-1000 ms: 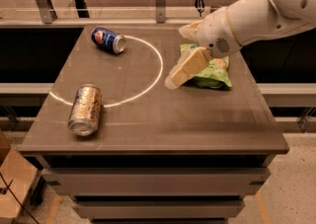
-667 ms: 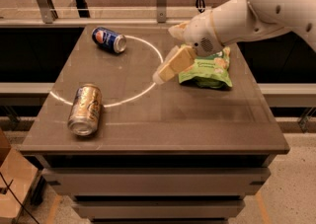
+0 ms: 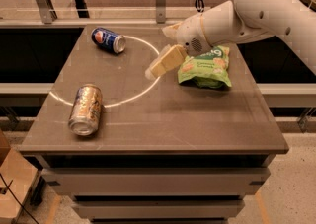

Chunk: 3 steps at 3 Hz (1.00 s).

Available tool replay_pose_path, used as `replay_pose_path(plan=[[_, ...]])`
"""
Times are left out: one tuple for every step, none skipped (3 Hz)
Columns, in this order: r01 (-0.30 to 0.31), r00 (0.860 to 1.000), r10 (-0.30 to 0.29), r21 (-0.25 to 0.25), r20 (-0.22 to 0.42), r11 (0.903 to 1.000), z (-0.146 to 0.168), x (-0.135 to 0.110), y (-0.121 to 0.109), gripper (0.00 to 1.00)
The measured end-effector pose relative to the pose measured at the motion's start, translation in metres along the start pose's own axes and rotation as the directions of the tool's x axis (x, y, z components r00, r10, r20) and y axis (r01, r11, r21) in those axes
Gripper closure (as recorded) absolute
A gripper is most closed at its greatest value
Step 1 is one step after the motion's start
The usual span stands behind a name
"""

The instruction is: Pick pepsi can

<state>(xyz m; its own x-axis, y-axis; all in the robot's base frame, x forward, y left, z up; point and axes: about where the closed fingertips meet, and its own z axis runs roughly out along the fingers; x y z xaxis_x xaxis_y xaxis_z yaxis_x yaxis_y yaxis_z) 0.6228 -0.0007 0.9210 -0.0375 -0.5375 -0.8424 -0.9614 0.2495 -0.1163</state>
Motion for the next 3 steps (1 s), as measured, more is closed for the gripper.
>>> replay_pose_path(plan=[[-0.045, 0.998, 0.043, 0.043, 0.056, 0.9981, 0.006, 0.002, -0.005, 0.0], [-0.07, 0.991, 0.056, 0.117, 0.123, 0.9906, 0.033, -0.003, -0.022, 0.0], [-0.089, 0.983, 0.059, 0.167, 0.176, 0.982, 0.062, -0.009, -0.046, 0.0]])
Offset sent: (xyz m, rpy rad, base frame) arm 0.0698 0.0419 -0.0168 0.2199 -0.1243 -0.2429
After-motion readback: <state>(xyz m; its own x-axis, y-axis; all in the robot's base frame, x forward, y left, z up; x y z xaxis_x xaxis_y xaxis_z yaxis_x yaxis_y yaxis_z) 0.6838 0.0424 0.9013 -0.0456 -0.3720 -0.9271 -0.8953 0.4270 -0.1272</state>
